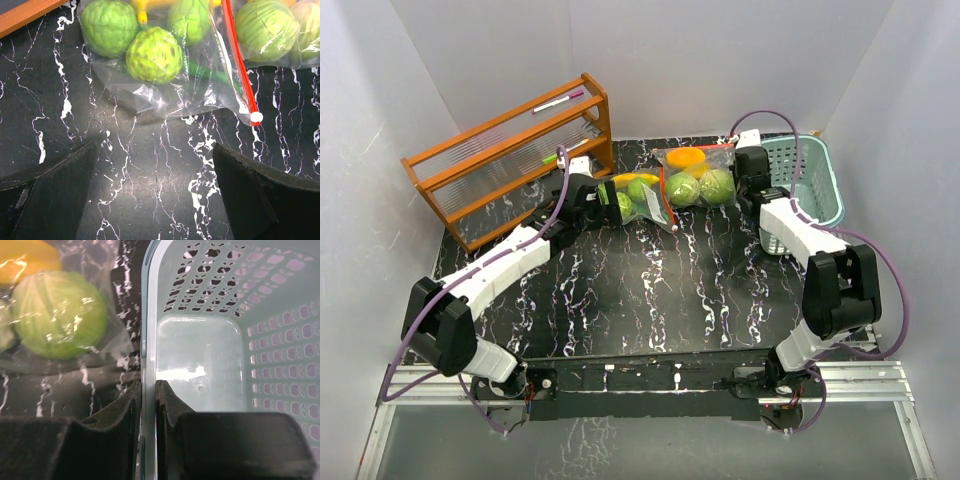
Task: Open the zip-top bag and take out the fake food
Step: Move the bin to the center of the board.
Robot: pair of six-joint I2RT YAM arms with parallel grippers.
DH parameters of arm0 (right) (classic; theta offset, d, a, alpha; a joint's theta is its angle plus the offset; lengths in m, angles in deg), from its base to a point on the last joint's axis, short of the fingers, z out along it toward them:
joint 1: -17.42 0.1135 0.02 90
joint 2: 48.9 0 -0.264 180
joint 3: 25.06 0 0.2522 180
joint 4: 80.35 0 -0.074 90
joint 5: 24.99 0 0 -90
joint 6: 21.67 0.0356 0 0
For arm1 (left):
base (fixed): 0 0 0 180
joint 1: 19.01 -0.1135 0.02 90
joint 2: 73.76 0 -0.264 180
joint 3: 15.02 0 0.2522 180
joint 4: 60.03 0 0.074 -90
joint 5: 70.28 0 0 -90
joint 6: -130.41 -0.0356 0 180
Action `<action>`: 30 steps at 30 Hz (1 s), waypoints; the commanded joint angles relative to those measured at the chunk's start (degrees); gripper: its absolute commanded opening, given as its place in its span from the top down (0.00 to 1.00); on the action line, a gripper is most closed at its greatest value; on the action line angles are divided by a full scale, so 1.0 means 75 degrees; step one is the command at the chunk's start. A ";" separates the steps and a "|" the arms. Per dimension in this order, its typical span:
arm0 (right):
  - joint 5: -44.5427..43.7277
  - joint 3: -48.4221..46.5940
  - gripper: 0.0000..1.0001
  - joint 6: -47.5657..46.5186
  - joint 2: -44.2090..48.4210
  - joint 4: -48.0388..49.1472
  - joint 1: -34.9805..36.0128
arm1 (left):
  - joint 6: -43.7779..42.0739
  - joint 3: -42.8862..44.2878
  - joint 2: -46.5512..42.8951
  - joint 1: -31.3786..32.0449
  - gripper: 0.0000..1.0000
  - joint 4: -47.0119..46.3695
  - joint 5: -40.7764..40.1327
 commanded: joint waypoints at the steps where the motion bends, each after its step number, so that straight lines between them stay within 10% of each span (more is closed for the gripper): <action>1: 0.0160 -0.0026 0.92 -0.0760 -0.0057 0.1316 -0.0459 | -0.0171 0.0018 -0.0061 -0.0060 0.03 -0.0020 0.0033; 7: 0.0422 -0.0264 0.83 -0.0487 -0.0009 0.1164 -0.0593 | -0.0040 -0.0129 -0.0048 -0.0079 0.03 -0.0123 -0.0037; 10: 0.0734 -0.0255 0.38 -0.0272 0.0339 0.1242 -0.0593 | 0.0064 -0.0294 -0.0037 -0.0080 0.03 -0.0350 0.0044; 13: 0.0663 -0.0423 0.24 -0.0023 0.0804 0.1152 -0.0593 | 0.0241 -0.0219 0.0172 -0.0080 0.03 -0.0236 -0.0244; 18: 0.0953 -0.1072 0.25 0.1013 0.1577 0.0622 -0.0593 | 0.0854 -0.0105 0.0477 -0.0150 0.03 0.0069 -0.0554; 25: 0.4648 -0.1230 0.44 0.3111 0.1746 0.0117 -0.0302 | 0.1431 -0.0500 0.0489 -0.0383 0.03 -0.0582 0.0256; 30: 0.4619 -0.0504 0.44 0.3914 0.1022 0.0177 0.0686 | 0.1503 -0.0623 0.0380 -0.0386 0.03 -0.0533 0.0206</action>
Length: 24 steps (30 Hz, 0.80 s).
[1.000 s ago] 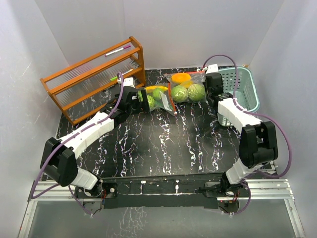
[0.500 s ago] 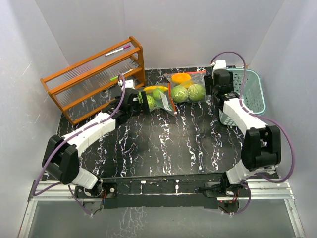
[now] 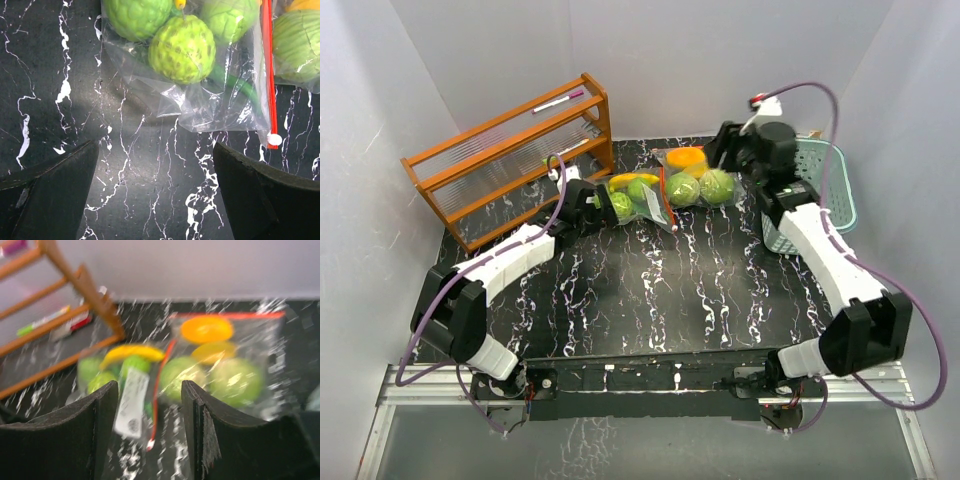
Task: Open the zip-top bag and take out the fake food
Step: Move the bin to the center of the board, then pick up the zipper food storage bag at the center of the board.
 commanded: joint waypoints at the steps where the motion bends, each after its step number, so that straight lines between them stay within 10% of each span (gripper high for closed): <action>1: 0.0624 0.0685 0.43 0.1039 -0.0886 -0.0212 0.0879 | 0.0212 -0.0183 -0.0282 -0.0009 0.03 -0.0079 0.0169; 16: 0.1296 0.2249 0.45 0.1746 -0.2565 0.1423 0.1276 | -0.0549 -0.0267 -0.0392 -0.0012 0.05 -0.0256 0.0599; 24: 0.1281 0.1952 0.80 0.1524 -0.3113 0.1687 0.1317 | -0.0616 -0.0508 -0.0587 -0.0011 0.06 -0.0366 0.0782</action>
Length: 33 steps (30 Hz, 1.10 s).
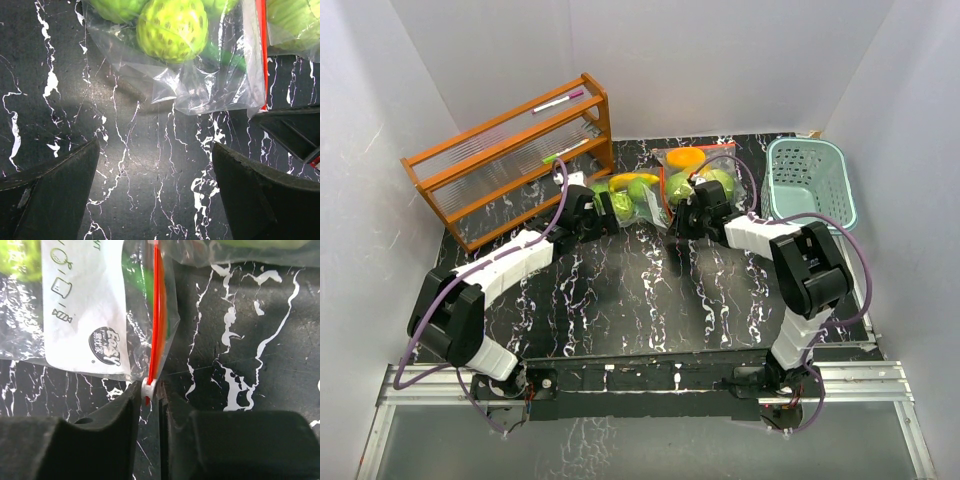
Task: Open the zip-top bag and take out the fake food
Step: Pick up the zipper food storage bag at the center of the board.
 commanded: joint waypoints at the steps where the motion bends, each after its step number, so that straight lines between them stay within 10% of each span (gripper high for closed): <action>1: -0.0115 -0.0289 0.81 -0.0124 0.0092 0.0567 0.0116 | -0.0193 -0.0051 -0.0405 -0.0015 0.06 0.0003 0.0148; 11: -0.1133 -0.0625 0.85 -0.0583 0.1571 -0.0278 0.0954 | -0.0562 0.0010 -0.0666 0.0161 0.03 -0.0365 0.0387; 18: -0.1230 -0.0866 0.87 -0.0124 0.2742 -0.0438 0.1231 | -0.2987 -0.0511 -0.1714 0.1681 0.03 -0.2130 -0.0400; 33: -0.1313 -0.1173 0.87 0.0113 0.3815 -0.1074 0.1306 | -0.5707 -0.0277 -0.1586 0.1725 0.03 -0.4124 -0.0425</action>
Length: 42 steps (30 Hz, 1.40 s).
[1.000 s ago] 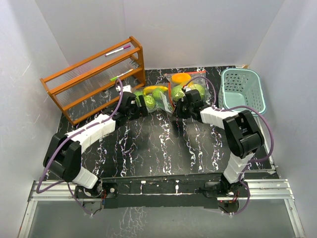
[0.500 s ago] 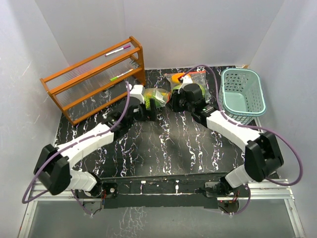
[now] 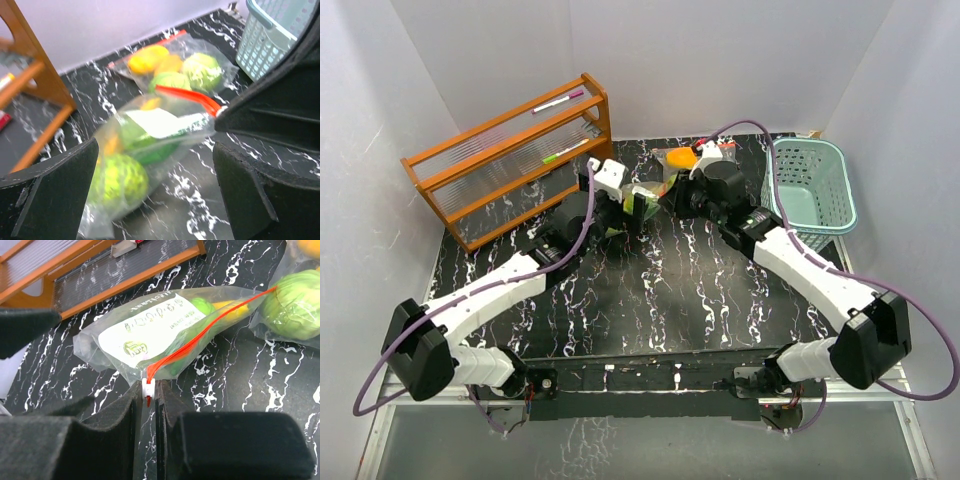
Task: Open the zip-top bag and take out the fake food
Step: Pick up the zipper food storage bag at the center of the board.
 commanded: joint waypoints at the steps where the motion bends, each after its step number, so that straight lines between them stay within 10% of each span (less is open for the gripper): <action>1: -0.0070 -0.0321 0.87 0.0240 0.0530 0.0316 0.0021 | -0.1477 -0.0175 0.0109 -0.0021 0.03 -0.1568 -0.0012; 12: 0.0253 -0.0773 0.87 0.0333 0.0401 0.0198 0.0020 | -0.1944 0.0417 0.1215 -0.0020 0.08 -0.1241 0.1932; 24: -0.0074 -0.0363 0.76 0.0350 0.0636 0.0118 0.0020 | -0.1927 0.0820 0.1420 -0.0042 1.00 -0.1306 0.2567; 33: -0.0183 -0.0661 0.49 -0.0827 0.0837 0.0352 -0.0126 | -0.0698 0.0331 0.0433 -0.0803 1.00 -0.1473 0.2613; 42: 0.3274 0.0551 0.45 -0.2538 0.1949 0.2316 -0.0698 | 0.0741 0.0558 -0.0109 -0.2014 1.00 -0.1155 0.5571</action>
